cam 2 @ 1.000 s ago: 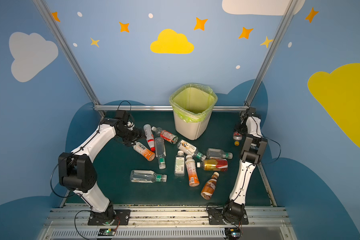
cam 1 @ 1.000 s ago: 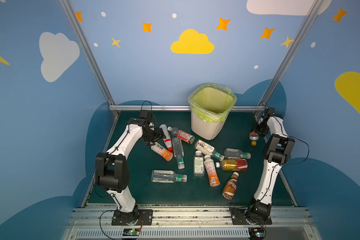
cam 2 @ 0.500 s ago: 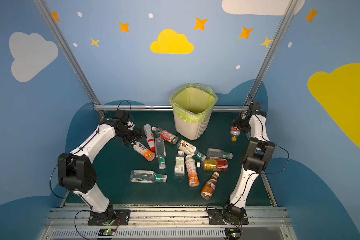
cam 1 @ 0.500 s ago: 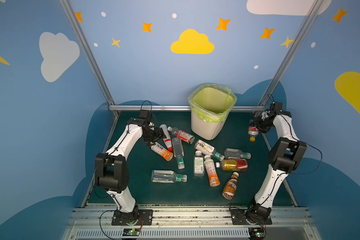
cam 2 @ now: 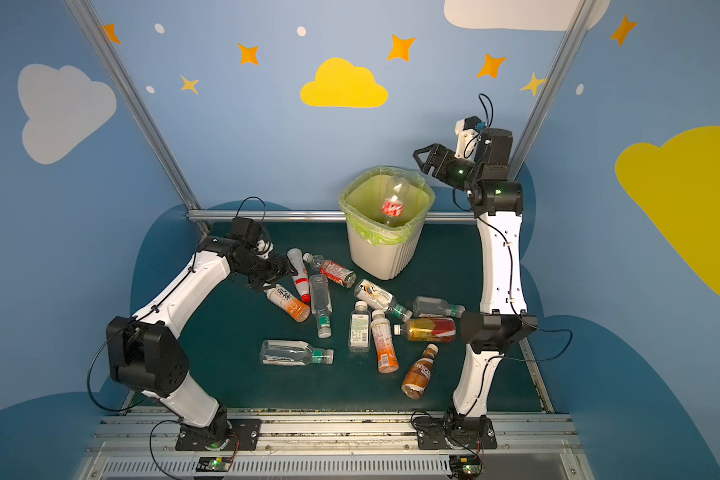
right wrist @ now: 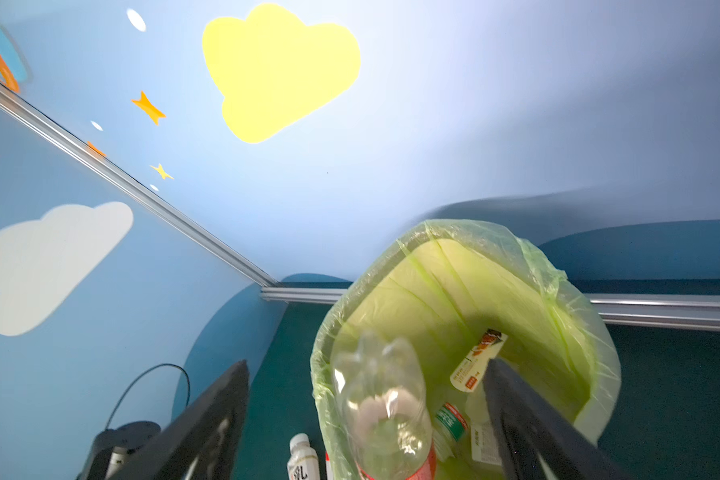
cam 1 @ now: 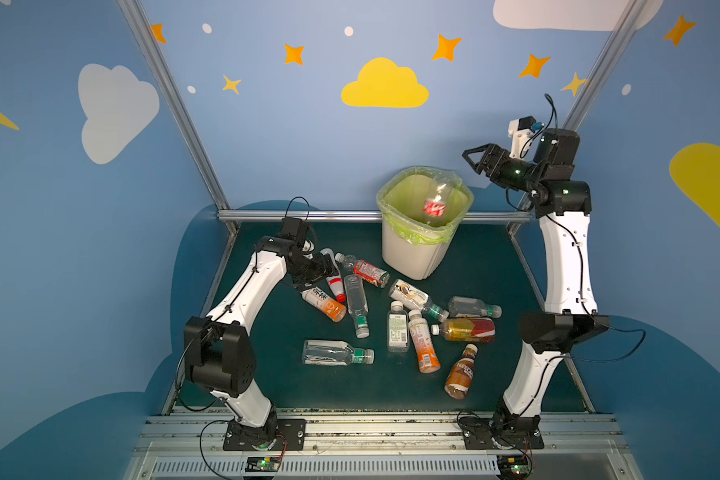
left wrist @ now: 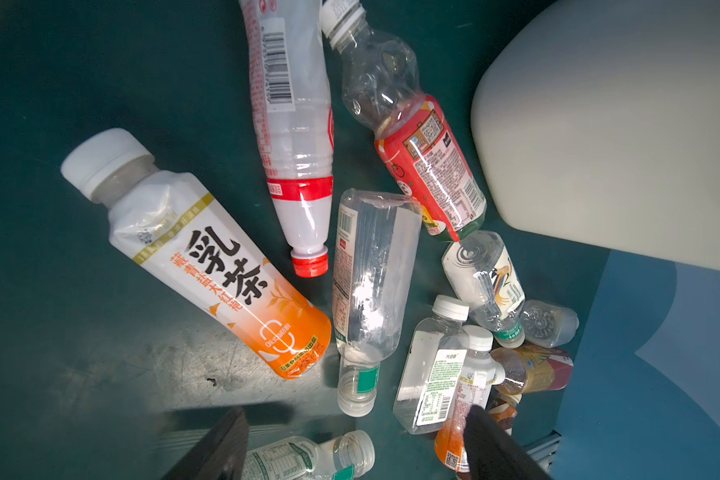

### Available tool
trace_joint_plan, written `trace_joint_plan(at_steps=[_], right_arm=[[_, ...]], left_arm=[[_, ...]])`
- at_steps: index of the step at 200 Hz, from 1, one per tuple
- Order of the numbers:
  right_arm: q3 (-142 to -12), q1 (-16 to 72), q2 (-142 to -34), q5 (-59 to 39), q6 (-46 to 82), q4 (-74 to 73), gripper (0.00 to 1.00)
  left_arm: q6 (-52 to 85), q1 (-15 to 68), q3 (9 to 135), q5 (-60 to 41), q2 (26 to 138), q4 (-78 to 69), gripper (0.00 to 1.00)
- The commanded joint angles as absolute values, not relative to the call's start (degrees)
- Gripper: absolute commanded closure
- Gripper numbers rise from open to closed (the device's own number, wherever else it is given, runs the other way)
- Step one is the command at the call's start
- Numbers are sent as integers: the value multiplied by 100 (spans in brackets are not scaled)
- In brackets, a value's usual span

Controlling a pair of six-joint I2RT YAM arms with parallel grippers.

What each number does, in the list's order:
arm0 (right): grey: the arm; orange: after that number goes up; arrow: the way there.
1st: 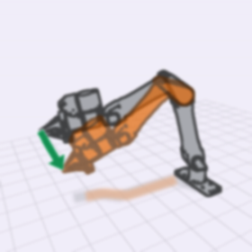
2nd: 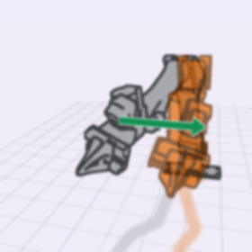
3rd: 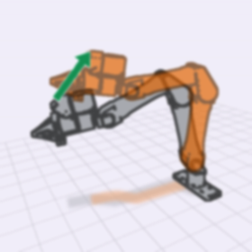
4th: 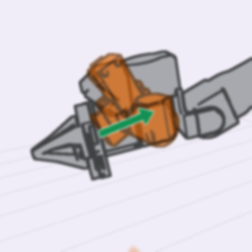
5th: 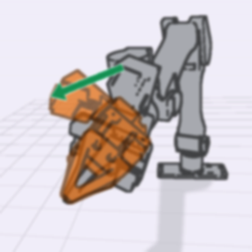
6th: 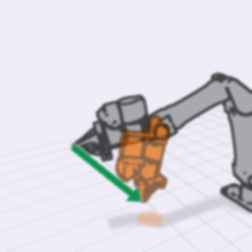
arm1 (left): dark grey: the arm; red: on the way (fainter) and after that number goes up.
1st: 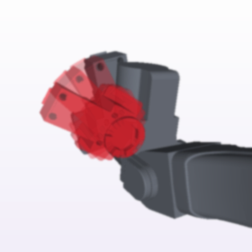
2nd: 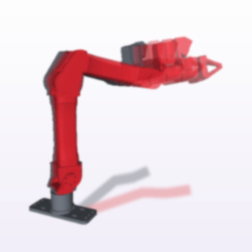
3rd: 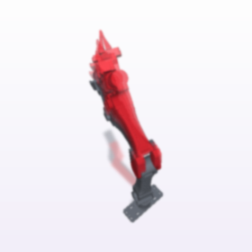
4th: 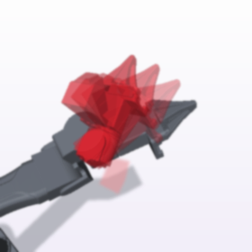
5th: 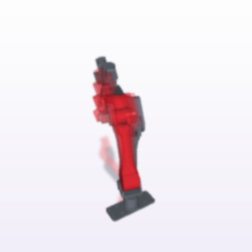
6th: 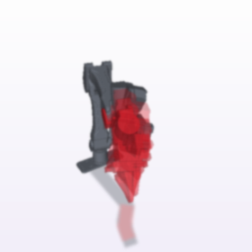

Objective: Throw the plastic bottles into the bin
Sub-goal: 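Lift the clear bottle over the bin and open the right gripper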

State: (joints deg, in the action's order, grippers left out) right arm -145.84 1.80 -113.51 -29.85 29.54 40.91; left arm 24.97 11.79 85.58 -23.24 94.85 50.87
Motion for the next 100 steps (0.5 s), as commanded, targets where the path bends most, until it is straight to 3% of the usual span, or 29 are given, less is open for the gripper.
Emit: trace_joint_plan(at_steps=[1, 24, 56, 100], right_arm=[[-13745, -70, -11039, -3086, 3360, 3787, 11], [-11870, -260, -9757, -2951, 3331, 3112, 12], [-9981, -111, -8375, -2355, 2730, 3530, 14], [-8952, 920, -7582, -944, 1845, 5200, 15]], left_arm=[[2339, 1388, 8486, -2162, 9220, 5300, 18], [2253, 1701, 8144, -2022, 8950, 5147, 23], [2105, 2297, 7523, -1849, 8488, 4624, 25], [2061, 2854, 7181, -1484, 8273, 4008, 23]])
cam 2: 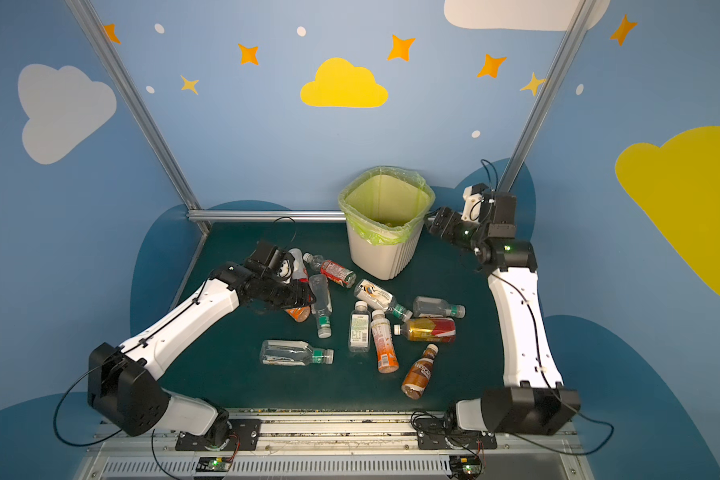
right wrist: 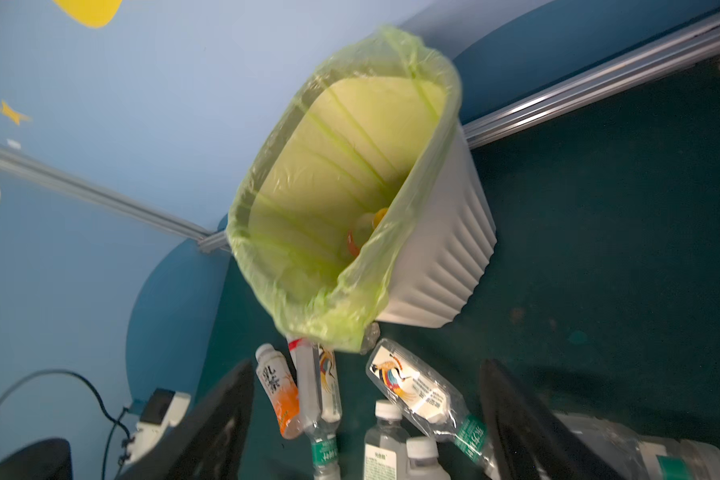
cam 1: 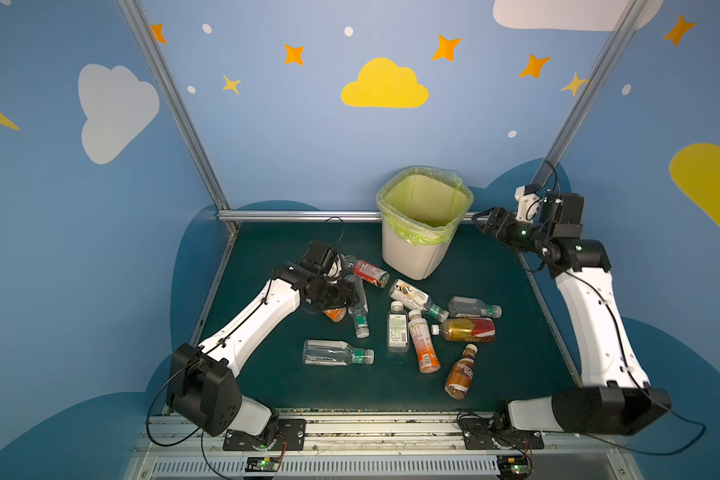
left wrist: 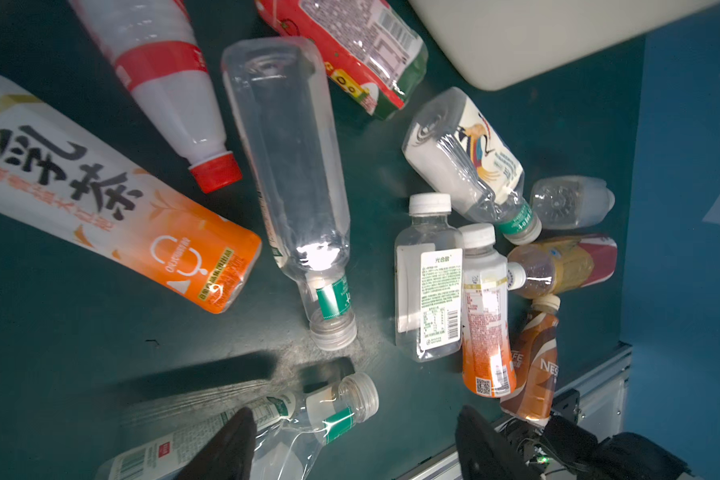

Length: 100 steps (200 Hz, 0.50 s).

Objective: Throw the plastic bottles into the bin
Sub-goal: 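Lift the clear bottle over the bin and open the right gripper, then grasp the clear white-label bottle with the left gripper while the right arm lowers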

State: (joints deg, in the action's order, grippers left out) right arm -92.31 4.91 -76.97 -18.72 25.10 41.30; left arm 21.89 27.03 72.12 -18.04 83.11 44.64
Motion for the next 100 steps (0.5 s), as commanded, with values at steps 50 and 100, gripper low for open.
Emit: trace_joint_plan(at_steps=[50, 100], right_arm=[[-8002, 1274, -6814, -84, 1871, 6188, 15], [-7541, 1258, -6525, 44, 1745, 6427, 15]], left_arm=[[2396, 3344, 7568, -1466, 8909, 3798, 25], [2800, 3941, 7795, -1354, 9552, 3800, 25]])
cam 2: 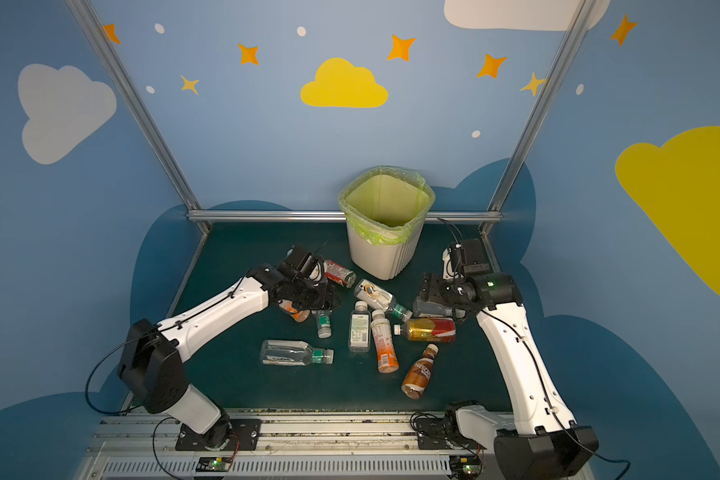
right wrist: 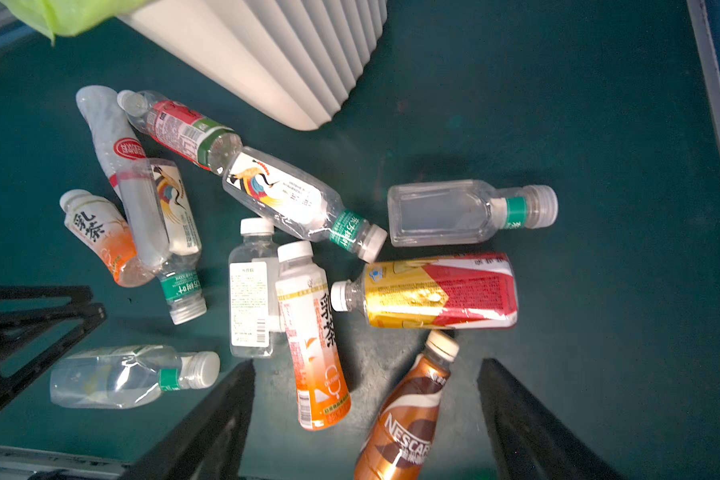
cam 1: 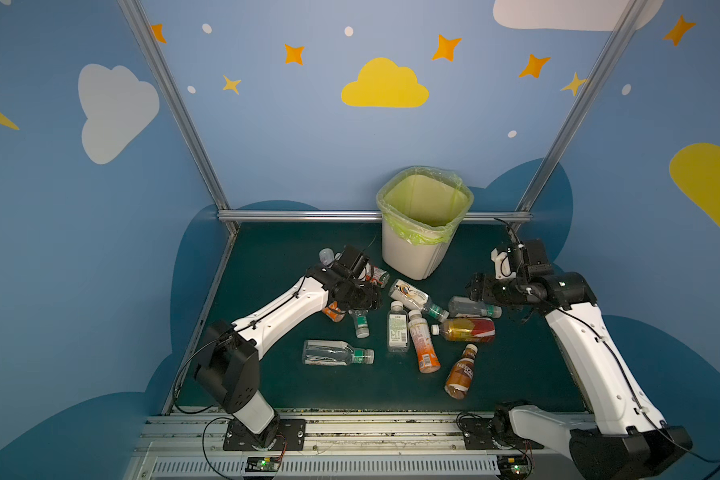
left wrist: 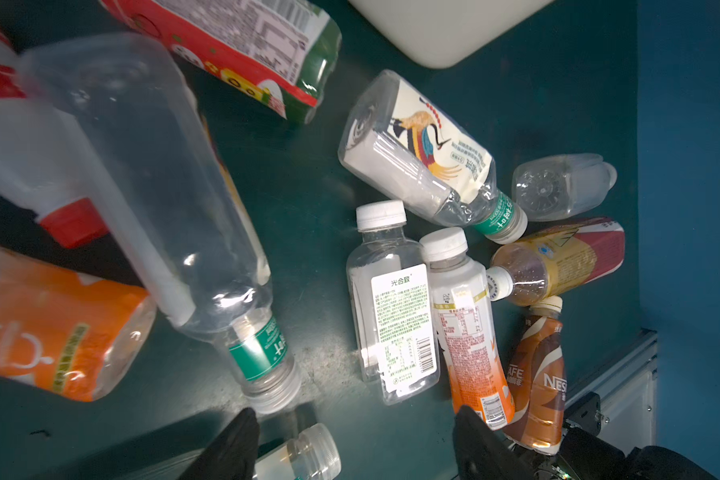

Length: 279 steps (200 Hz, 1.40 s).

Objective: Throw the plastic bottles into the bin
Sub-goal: 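Grasp the clear white-label bottle with the left gripper while the right arm lowers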

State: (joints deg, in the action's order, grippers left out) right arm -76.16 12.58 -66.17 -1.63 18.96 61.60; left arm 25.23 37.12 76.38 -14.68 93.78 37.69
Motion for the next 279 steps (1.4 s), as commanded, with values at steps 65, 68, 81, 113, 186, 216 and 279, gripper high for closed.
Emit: trace_joint_plan(at_steps=[65, 68, 81, 113, 186, 216, 279], right_arm=[[-6932, 1101, -6361, -519, 1589, 6082, 15], [-6916, 1095, -6367, -546, 1576, 6077, 15], [-6845, 1079, -6364, -667, 1565, 6048, 15], [-6662, 1072, -6355, -882, 1568, 5917, 15], [-6697, 1071, -6277, -1074, 1571, 5937, 14], [-6715, 1069, -6200, -1107, 1624, 5959, 14], [-6650, 1071, -6094, -1126, 1629, 5942, 14]], left_arm=[[3210, 4668, 7857, -971, 9911, 4047, 26], [3230, 4697, 7857, -975, 9915, 4044, 26], [3323, 4842, 7883, -1010, 9940, 4025, 26], [3484, 5079, 7945, -841, 10136, 4046, 26], [3010, 5072, 8901, -421, 11282, 4526, 19], [2975, 5070, 9048, -424, 11515, 4524, 19], [2953, 5062, 9191, -379, 11793, 4535, 17]])
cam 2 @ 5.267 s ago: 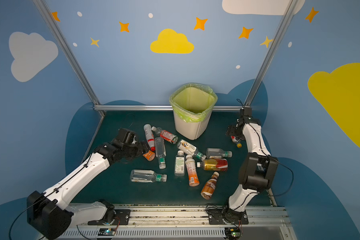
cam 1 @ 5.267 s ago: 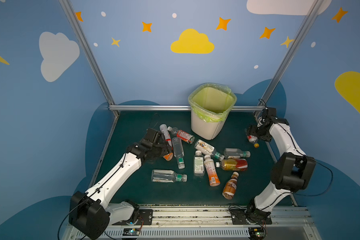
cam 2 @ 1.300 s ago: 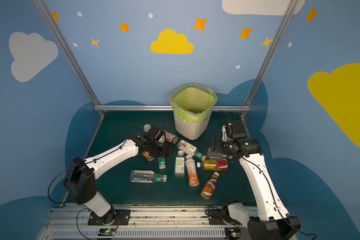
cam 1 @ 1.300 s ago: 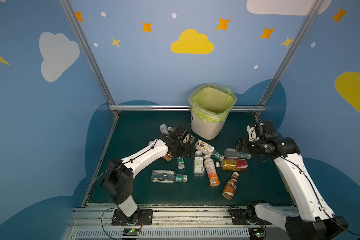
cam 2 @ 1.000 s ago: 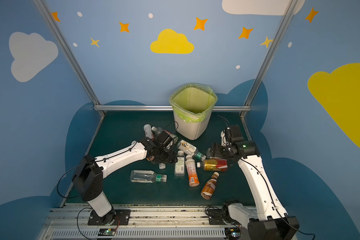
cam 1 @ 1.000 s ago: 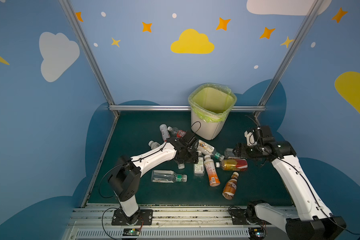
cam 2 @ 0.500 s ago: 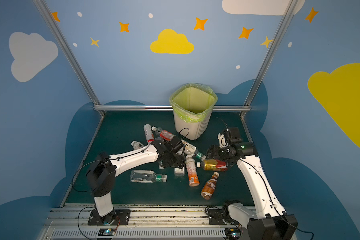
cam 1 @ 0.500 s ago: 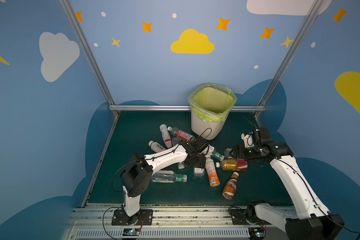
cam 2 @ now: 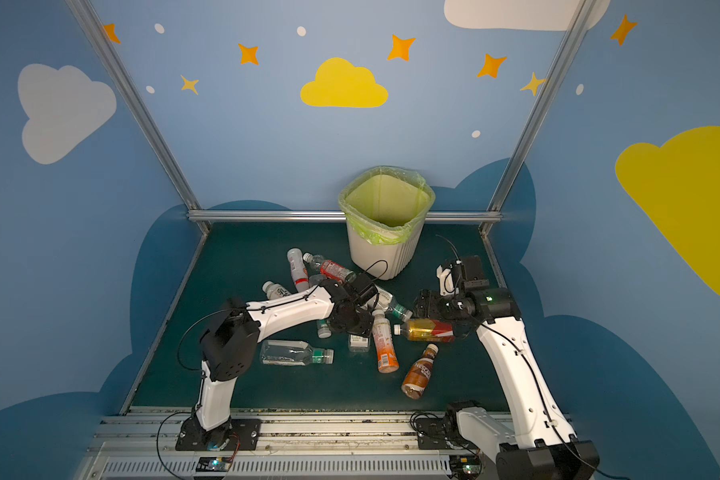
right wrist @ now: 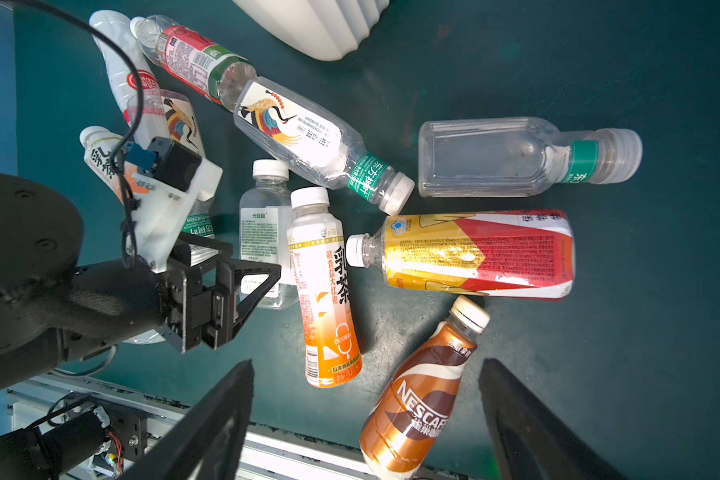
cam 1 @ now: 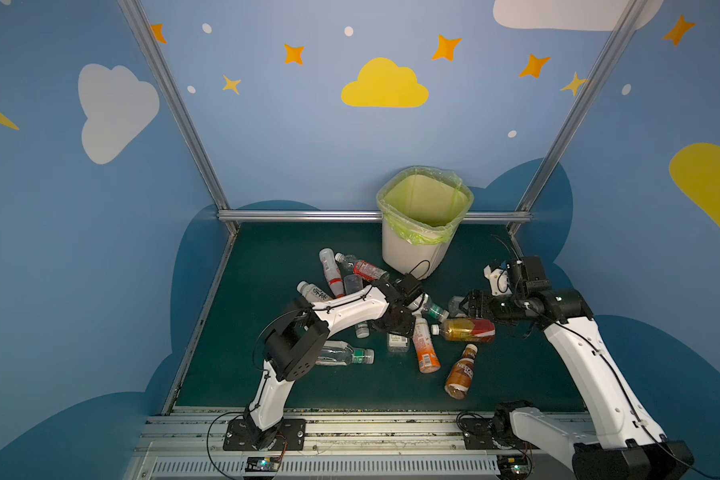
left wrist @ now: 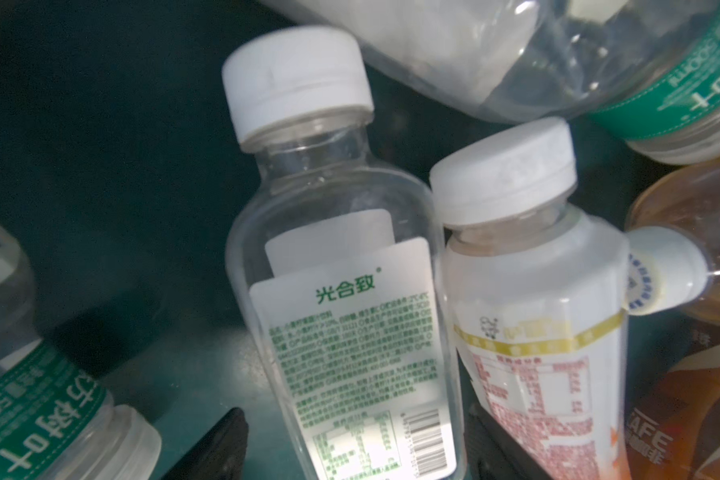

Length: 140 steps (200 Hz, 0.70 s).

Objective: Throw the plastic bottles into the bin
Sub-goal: 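Grasp the clear white-label bottle with the left gripper while the right arm lowers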

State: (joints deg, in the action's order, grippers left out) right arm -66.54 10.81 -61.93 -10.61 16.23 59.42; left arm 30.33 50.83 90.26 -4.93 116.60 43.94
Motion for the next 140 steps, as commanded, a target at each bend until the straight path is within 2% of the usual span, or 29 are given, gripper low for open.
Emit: trace_joint_plan(at_steps=[1, 72, 120, 140], right_arm=[[-6652, 1071, -6097, -1126, 1632, 5942, 14], [-6688, 1064, -6059, -1177, 1587, 5931, 14], [-6714, 1063, -5979, -1154, 1584, 5969, 14], [-6757, 1059, -5944, -1134, 1583, 6017, 14]], left_arm=[[2949, 5062, 9192, -374, 11798, 4535, 17], [3001, 5071, 9263, -201, 12018, 4500, 20], [3024, 5077, 9152, -64, 11953, 4438, 42], [3031, 5071, 8968, -1, 11624, 4429, 46]])
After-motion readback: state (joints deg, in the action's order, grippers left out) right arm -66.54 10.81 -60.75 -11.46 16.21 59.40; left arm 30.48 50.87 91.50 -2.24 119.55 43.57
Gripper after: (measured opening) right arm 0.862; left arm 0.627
